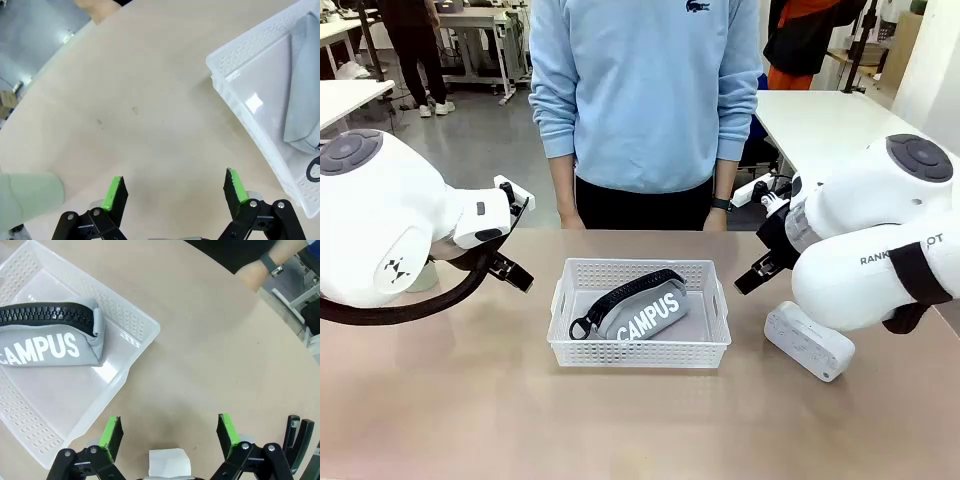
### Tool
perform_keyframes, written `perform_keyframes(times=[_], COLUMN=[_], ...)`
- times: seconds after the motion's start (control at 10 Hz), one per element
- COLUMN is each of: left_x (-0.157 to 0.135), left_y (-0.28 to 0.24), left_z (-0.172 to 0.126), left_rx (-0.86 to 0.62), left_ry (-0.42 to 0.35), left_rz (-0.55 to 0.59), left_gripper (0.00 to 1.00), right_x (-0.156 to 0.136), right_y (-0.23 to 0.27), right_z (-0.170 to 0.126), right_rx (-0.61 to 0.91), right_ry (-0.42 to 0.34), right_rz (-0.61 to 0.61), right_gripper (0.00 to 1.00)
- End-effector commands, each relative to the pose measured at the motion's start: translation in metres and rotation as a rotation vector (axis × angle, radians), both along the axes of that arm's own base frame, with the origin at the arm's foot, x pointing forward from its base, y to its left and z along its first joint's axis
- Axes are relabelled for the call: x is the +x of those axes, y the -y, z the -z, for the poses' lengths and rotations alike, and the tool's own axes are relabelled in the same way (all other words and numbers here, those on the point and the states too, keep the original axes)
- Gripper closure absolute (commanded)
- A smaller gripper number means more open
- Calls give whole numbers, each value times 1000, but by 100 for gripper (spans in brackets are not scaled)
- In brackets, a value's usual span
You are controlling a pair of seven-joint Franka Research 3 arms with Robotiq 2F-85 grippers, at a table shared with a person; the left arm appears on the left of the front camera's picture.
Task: Efficiently arrange items inside the basket to fit them all.
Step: Pick up the Digital clock and place it inside the Organizing basket.
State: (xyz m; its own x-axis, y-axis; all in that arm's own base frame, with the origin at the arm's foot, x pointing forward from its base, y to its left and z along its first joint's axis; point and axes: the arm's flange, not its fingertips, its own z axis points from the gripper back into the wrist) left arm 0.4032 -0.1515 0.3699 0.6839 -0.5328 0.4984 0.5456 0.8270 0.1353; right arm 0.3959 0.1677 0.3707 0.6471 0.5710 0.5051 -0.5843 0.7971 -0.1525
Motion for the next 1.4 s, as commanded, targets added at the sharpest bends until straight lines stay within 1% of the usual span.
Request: perform_keyframes(times=[0.0, 1.3], left_x=[0, 0], left_y=[0, 0], left_z=[0, 0], left_rx=[0, 0], left_ry=[0, 0], left_rz=[0, 0], left_gripper=[0, 0], right_x=[0, 0], right_y=[0, 0], right_z=[0, 0], right_rx=[0, 0], right_ry=[0, 0], right_rz=[0, 0], right_gripper=[0, 0])
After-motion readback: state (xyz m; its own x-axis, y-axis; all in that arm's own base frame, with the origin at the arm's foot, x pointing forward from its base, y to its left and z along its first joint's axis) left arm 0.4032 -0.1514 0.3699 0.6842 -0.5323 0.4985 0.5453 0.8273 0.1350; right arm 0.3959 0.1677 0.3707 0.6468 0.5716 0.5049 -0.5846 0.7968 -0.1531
